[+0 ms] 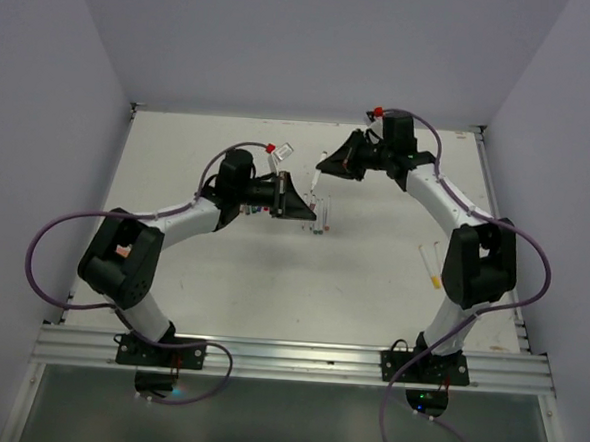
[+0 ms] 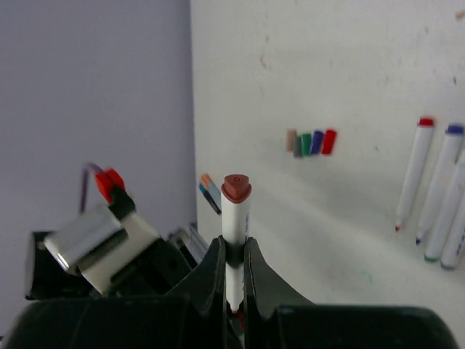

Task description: Open the pen caps

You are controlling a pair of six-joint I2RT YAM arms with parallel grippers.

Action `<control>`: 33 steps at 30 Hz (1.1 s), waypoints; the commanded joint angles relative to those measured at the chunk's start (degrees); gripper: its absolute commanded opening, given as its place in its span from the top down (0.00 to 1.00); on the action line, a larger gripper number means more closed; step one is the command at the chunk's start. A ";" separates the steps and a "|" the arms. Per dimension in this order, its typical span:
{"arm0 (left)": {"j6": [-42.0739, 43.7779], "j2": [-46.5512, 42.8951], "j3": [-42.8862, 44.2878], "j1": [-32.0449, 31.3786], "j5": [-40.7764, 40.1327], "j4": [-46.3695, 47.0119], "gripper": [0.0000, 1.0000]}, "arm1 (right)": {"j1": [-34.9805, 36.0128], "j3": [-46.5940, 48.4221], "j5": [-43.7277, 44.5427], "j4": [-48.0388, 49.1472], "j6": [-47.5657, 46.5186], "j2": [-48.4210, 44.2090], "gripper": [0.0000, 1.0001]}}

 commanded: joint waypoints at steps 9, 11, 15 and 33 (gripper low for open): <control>5.51 -4.28 -1.00 2.45 5.73 -9.69 1.00 | -4.51 -6.86 -5.17 24.89 9.95 -2.84 1.00; 20.77 -2.79 6.78 5.27 -5.10 -28.60 1.00 | -4.60 1.65 1.23 1.53 0.42 -1.26 1.00; 27.37 -1.54 10.71 6.24 -36.03 -50.30 1.00 | -4.60 10.82 10.21 -20.06 -15.77 2.87 1.00; 28.42 6.44 13.69 9.93 -63.60 -52.34 1.00 | -4.34 11.17 19.01 -28.79 -25.11 13.77 1.00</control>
